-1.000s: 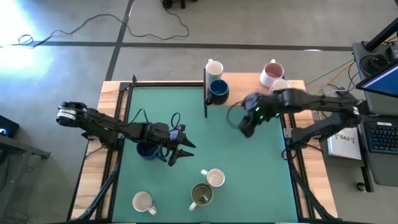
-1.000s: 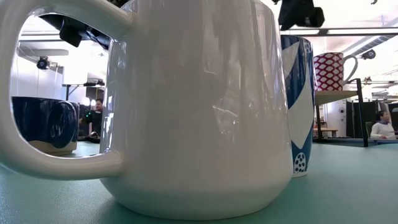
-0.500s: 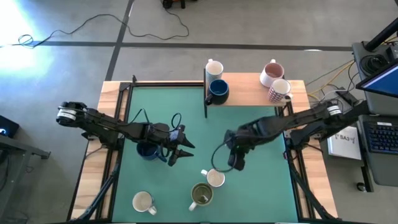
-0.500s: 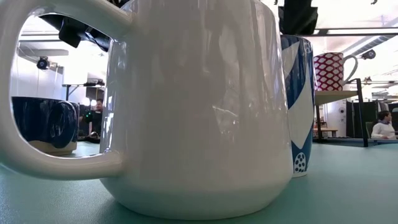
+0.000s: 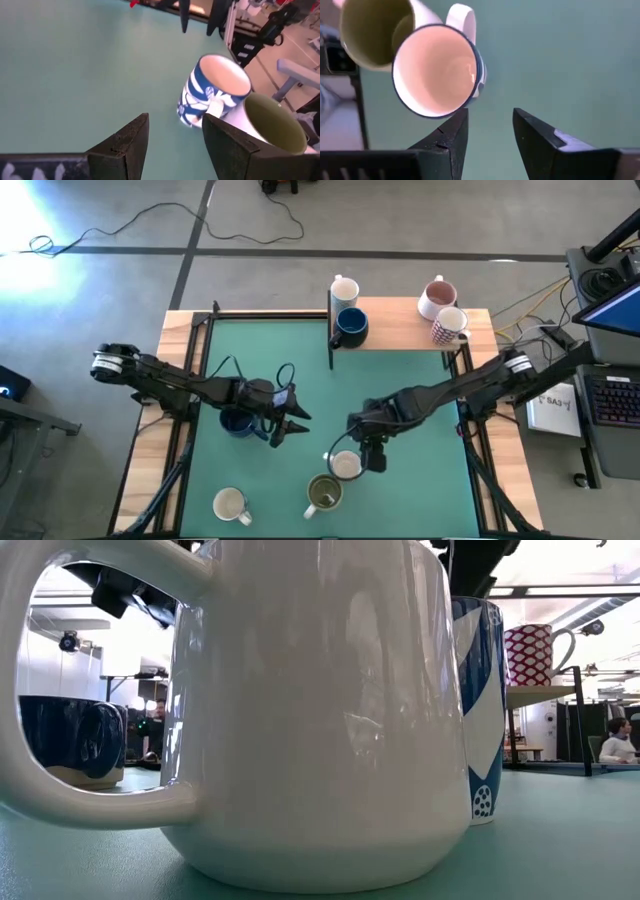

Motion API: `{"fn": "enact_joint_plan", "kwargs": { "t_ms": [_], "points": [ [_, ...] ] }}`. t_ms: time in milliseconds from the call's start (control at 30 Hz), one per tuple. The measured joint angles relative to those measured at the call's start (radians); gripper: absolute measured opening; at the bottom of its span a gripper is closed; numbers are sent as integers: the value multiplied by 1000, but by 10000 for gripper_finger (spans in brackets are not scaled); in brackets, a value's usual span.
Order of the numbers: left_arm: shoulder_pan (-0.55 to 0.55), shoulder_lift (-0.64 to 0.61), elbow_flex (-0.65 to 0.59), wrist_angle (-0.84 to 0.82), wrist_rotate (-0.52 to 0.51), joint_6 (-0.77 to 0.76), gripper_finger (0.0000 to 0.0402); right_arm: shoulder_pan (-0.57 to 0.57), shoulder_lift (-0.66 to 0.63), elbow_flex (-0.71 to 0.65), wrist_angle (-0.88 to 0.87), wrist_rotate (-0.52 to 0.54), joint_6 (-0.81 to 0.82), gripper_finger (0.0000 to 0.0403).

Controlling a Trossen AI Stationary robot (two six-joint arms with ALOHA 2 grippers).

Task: Place coffee mugs
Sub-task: Put the right blue patterned mug on the shelf

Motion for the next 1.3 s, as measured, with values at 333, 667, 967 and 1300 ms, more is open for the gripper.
{"fn": "enact_joint_plan", "kwargs": {
  "t_ms": [333,667,967,1300],
  "points": [
    [0,0,0,-18,0,-6,168,-2,68,0,76,1,-190,133],
    [0,0,0,-17,0,-7,168,-2,129,0,116,0,-215,129],
    [0,0,0,-17,0,-7,168,-1,139,0,137,-2,-211,66],
    [0,0,0,-16,0,-8,168,-4,126,0,94,-21,-98,12]
  ]
}}
